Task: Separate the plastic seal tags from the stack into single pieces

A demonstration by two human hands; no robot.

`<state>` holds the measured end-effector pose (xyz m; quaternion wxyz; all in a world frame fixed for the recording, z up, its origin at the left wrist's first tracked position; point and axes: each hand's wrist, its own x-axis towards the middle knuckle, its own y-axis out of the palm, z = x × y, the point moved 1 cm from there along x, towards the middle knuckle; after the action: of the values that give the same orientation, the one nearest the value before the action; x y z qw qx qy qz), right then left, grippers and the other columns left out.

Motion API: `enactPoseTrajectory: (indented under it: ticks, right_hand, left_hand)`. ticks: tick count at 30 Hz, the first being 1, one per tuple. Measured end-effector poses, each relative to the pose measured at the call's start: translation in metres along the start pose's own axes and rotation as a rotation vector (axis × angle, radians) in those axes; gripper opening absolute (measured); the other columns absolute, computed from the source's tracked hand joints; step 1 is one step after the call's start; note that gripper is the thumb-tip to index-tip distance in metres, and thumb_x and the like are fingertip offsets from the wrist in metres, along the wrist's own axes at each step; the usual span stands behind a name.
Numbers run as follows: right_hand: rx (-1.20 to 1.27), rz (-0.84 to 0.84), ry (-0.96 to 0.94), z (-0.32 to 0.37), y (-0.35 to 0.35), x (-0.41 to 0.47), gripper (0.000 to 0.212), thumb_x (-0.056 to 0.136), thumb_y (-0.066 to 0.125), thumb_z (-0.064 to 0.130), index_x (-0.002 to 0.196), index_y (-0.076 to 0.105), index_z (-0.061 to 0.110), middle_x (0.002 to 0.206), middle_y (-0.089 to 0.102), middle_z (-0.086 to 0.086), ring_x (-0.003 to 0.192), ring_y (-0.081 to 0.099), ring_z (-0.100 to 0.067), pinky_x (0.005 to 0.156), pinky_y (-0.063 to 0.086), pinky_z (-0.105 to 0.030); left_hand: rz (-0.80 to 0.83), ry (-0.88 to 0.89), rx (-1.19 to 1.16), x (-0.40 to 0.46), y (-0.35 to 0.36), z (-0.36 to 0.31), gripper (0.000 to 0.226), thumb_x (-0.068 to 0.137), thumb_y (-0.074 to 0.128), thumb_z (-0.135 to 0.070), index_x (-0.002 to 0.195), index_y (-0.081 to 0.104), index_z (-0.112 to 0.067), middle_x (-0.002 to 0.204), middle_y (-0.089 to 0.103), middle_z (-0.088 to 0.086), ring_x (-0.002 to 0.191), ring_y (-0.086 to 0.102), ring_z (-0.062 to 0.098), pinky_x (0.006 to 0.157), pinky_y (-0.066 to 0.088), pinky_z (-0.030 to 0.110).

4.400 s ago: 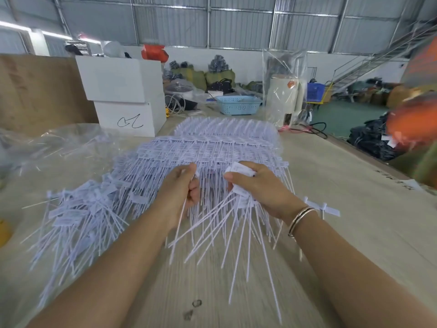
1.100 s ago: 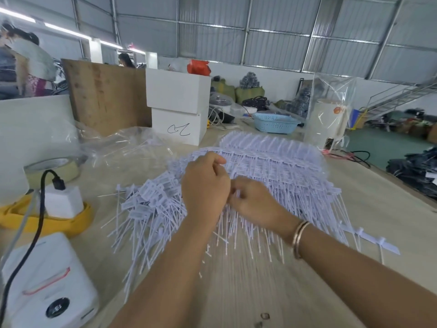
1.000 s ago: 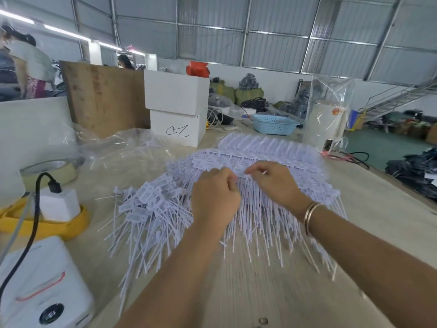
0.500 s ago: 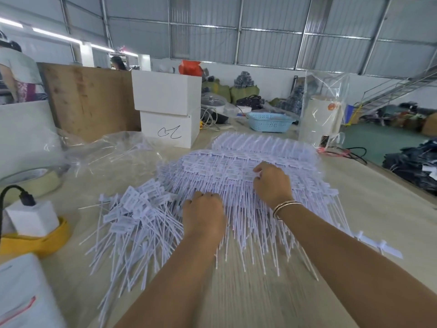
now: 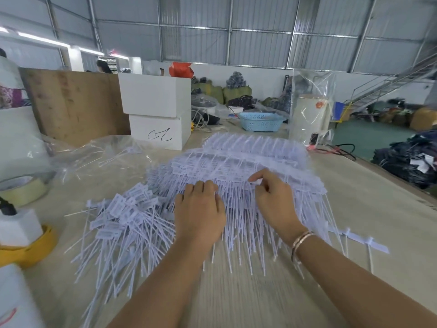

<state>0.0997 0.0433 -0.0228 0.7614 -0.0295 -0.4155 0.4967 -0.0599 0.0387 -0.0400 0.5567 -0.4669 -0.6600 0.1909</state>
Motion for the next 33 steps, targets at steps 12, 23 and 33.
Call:
enactPoseTrajectory:
  ticks: [12, 23, 33]
  right_hand:
    - [-0.181, -0.124, -0.073, -0.017, -0.047, -0.018, 0.009, 0.092, 0.055, 0.02, 0.088, 0.061, 0.024, 0.062, 0.054, 0.011, 0.058, 0.051, -0.004, 0.056, 0.04, -0.019]
    - [-0.872, 0.105, 0.171, -0.051, -0.054, -0.011, 0.035, 0.093, 0.045, 0.03, 0.125, 0.052, 0.018, 0.123, 0.049, -0.006, 0.117, 0.043, -0.029, 0.096, 0.032, -0.039]
    - [-0.733, 0.071, 0.155, -0.034, -0.065, -0.012, 0.02, 0.091, 0.05, 0.029, 0.107, 0.048, 0.017, 0.1, 0.065, -0.007, 0.1, 0.058, -0.029, 0.081, 0.035, -0.035]
  left_hand:
    - [0.176, 0.119, 0.111, -0.005, 0.018, 0.005, 0.033, 0.098, 0.037, -0.029, 0.126, 0.055, -0.031, 0.124, 0.054, -0.011, 0.115, 0.049, 0.014, 0.094, 0.033, 0.033]
    - [0.017, -0.008, 0.136, -0.002, 0.007, 0.008, 0.026, 0.096, 0.044, -0.029, 0.109, 0.066, -0.027, 0.111, 0.061, -0.011, 0.109, 0.05, 0.014, 0.089, 0.033, 0.033]
    - [0.002, 0.028, 0.066, -0.006, 0.002, 0.002, 0.027, 0.091, 0.051, -0.024, 0.115, 0.064, -0.023, 0.124, 0.054, -0.002, 0.12, 0.04, 0.021, 0.095, 0.031, 0.039]
